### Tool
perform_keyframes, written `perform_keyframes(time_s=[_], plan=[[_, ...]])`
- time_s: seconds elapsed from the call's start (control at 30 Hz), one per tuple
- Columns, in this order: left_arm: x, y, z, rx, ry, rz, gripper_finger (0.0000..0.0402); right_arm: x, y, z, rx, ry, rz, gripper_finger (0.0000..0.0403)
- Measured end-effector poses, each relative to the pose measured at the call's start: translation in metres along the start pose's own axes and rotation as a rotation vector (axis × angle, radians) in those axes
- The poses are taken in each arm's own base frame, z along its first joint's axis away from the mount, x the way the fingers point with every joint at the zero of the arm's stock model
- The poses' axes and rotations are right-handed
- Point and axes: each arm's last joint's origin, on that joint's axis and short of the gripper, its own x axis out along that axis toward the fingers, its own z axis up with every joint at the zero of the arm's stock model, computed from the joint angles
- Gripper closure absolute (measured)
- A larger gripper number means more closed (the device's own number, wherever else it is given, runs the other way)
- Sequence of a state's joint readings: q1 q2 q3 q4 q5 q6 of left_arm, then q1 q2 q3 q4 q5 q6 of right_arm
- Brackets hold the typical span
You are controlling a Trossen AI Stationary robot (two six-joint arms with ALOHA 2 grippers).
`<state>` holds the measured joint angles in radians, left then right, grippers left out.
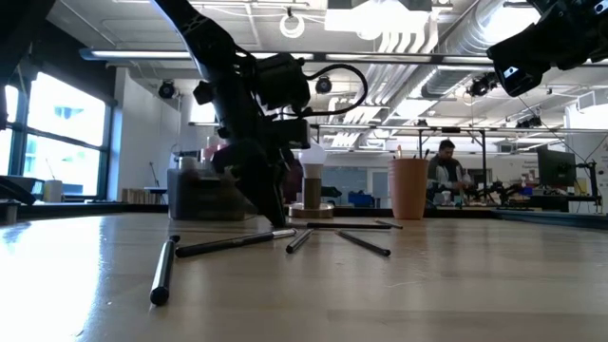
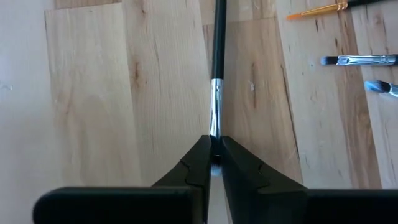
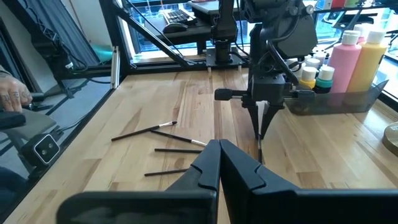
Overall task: Pick & Place Paint Supplies
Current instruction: Put the silver paintbrush into the orange cup
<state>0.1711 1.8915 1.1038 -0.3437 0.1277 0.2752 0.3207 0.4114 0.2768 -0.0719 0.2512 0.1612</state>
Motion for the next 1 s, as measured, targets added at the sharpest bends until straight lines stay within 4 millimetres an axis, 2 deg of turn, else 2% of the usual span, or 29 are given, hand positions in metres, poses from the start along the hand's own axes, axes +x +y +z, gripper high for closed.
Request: perform_keyframes(time_s=[0.83, 1.0], plan=[[0.0, 0.002, 0.01, 0.019, -0.107, 0.026, 0.0375, 0.0, 0.0, 0.0, 0.003, 0.0, 0.001, 0.0401], [0.0, 0.002, 0.01, -0.035, -0.108, 0.024, 0.0375, 0.0, 0.0, 0.0, 0.002, 0.0, 0.001, 0.0401]])
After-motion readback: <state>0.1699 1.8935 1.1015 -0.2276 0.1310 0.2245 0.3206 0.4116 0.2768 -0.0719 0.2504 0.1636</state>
